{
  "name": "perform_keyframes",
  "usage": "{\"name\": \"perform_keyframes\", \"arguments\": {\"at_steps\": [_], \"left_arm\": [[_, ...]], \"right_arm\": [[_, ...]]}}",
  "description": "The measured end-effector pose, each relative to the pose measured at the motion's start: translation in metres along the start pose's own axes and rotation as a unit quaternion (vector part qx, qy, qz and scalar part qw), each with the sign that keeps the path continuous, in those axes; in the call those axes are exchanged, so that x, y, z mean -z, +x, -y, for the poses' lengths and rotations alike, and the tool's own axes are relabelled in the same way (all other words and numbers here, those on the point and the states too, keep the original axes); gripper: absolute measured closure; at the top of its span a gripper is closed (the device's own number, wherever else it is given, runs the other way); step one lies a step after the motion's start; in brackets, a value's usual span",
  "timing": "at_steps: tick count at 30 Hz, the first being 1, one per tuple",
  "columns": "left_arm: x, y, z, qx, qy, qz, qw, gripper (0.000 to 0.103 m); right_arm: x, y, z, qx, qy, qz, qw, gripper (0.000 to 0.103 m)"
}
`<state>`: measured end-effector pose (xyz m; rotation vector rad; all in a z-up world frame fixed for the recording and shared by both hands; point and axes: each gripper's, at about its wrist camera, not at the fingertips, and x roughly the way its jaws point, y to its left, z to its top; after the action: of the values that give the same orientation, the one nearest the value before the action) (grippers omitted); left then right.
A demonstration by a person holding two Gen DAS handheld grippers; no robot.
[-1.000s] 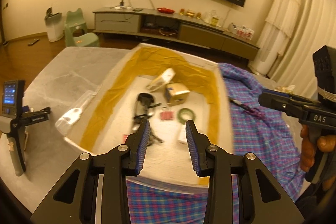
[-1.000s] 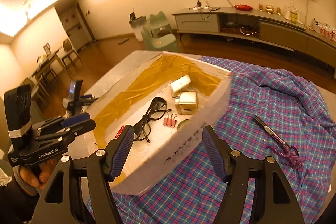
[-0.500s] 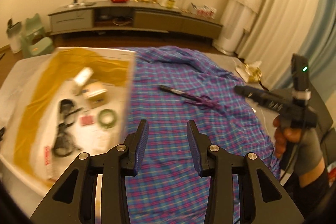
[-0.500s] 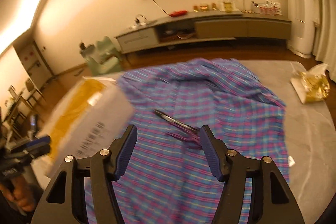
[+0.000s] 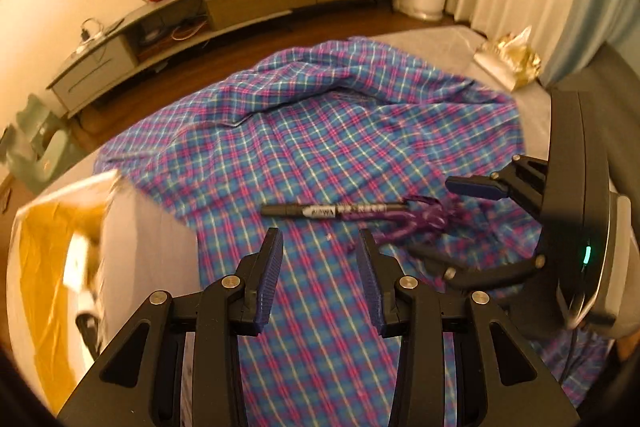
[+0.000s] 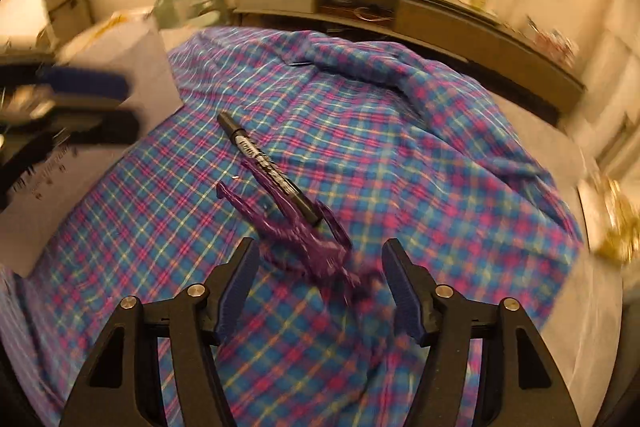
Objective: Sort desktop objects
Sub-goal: 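Grasp the black marker with the left tool while the right tool grasps the purple figure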
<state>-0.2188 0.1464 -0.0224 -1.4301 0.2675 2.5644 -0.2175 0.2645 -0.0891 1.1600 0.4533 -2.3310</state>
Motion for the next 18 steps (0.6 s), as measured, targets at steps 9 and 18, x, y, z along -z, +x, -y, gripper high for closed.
{"name": "perform_keyframes", "arguments": {"at_steps": [9, 18], "left_arm": [[-0.012, 0.050, 0.010, -0.010, 0.071, -0.039, 0.9967, 0.063], [-0.013, 0.088, 0.038, -0.009, 0.179, -0.046, 0.9827, 0.058]], "right_arm": [[0.005, 0.014, 0.021, -0.049, 0.009, -0.024, 0.998, 0.050], [0.020, -0.030, 0.083, -0.077, 0.123, 0.003, 0.989, 0.050]]}}
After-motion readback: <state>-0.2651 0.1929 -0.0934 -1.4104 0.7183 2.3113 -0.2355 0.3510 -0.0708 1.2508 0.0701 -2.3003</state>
